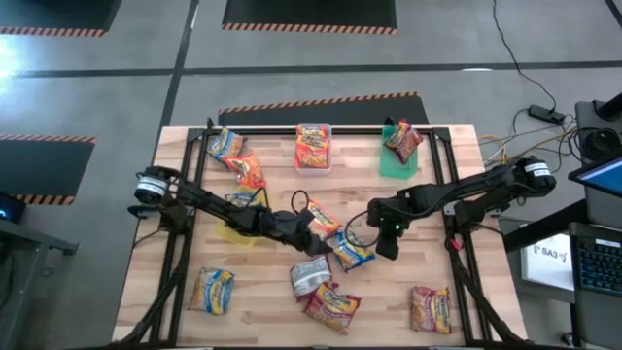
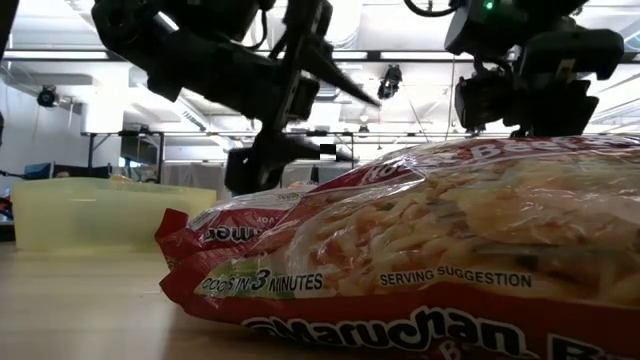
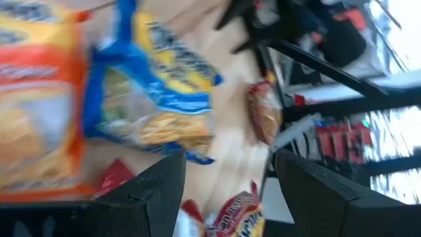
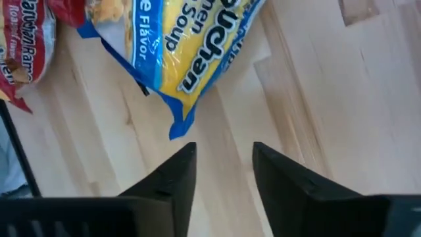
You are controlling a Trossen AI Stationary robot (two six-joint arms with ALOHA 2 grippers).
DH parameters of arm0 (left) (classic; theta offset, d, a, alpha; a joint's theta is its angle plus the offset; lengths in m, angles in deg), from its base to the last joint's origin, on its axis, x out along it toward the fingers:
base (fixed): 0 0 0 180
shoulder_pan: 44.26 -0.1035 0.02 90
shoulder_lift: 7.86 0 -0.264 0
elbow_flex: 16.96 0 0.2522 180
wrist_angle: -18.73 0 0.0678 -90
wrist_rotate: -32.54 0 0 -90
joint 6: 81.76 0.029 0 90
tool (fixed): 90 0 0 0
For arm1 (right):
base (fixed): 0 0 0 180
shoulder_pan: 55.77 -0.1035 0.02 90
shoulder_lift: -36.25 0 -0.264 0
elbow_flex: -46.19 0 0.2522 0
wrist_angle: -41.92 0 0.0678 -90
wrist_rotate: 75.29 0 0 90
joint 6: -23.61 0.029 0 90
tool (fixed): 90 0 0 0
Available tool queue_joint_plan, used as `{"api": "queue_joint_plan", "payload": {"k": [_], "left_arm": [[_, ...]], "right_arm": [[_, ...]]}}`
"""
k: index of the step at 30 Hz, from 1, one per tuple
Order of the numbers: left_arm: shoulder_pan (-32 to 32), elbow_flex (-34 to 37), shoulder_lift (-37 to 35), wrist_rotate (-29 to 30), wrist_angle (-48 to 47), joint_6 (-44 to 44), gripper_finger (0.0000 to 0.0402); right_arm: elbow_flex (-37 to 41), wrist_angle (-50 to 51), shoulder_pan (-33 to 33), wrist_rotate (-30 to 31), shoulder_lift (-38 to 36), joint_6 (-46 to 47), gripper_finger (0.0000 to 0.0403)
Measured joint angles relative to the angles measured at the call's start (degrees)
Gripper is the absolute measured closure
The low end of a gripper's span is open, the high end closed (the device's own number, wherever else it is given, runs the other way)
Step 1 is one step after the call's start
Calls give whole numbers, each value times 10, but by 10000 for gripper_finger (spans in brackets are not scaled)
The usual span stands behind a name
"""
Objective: Sort Maruchan noodles
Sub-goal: Put the blue noodle pack into the yellow bin
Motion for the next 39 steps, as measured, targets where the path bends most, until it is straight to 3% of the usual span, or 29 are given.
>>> {"api": "queue_joint_plan", "payload": {"k": [6, 13, 21, 25, 39], "left_arm": [[1, 0, 0, 16, -57, -85, 182], [0, -12, 12, 30, -56, -96, 182], [0, -93, 104, -33, -61, -67, 182], [-1, -109, 124, -37, -69, -63, 182], [-9, -105, 126, -47, -127, -152, 182]], "right_arm": [[21, -62, 0, 0, -1, -22, 231], [51, -166, 3, 1, 12, -25, 223], [64, -224, 5, -12, 45, -17, 225], [65, -263, 5, -13, 54, -17, 227], [65, -361, 5, -48, 114, -23, 232]]}}
